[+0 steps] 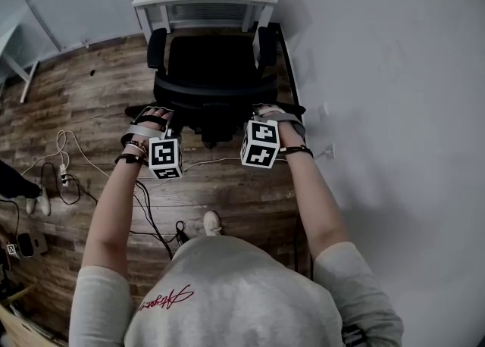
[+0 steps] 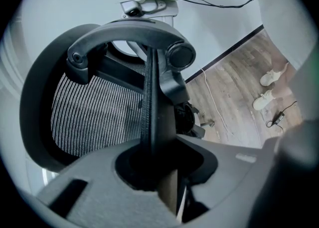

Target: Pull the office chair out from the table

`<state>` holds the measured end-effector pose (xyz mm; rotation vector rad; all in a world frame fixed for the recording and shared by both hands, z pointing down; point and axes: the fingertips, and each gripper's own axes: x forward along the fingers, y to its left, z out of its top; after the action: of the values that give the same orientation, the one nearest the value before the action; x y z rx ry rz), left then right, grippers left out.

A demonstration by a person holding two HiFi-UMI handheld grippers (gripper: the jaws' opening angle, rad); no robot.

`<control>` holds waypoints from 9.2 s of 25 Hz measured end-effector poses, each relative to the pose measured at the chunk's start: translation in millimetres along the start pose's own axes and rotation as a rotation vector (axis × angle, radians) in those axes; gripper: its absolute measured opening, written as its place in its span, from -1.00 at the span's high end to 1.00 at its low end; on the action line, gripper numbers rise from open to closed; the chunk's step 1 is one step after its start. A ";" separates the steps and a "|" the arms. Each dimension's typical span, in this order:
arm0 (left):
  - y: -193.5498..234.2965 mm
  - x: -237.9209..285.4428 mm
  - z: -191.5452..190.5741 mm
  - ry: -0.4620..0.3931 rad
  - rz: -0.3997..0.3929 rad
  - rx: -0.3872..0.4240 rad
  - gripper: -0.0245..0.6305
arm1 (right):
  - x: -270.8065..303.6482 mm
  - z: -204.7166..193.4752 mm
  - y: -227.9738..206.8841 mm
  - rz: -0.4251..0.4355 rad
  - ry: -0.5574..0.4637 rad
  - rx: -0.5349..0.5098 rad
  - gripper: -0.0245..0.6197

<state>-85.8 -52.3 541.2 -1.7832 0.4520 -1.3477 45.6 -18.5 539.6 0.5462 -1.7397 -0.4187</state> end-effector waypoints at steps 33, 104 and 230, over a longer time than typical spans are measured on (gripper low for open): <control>-37.7 -43.9 17.9 0.009 0.001 -0.010 0.67 | -30.4 5.8 48.9 -0.001 -0.007 -0.017 0.59; -48.7 -64.2 30.2 0.034 -0.197 -0.142 0.58 | -48.9 6.4 62.0 0.037 -0.017 -0.044 0.47; 72.5 -249.9 93.8 -0.592 0.504 -1.188 0.94 | -247.5 78.6 14.4 -0.506 -0.809 0.914 0.92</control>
<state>-75.7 118.7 324.0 -2.5708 1.4189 -0.0577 13.0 132.6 330.4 1.6668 -2.5508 -0.1597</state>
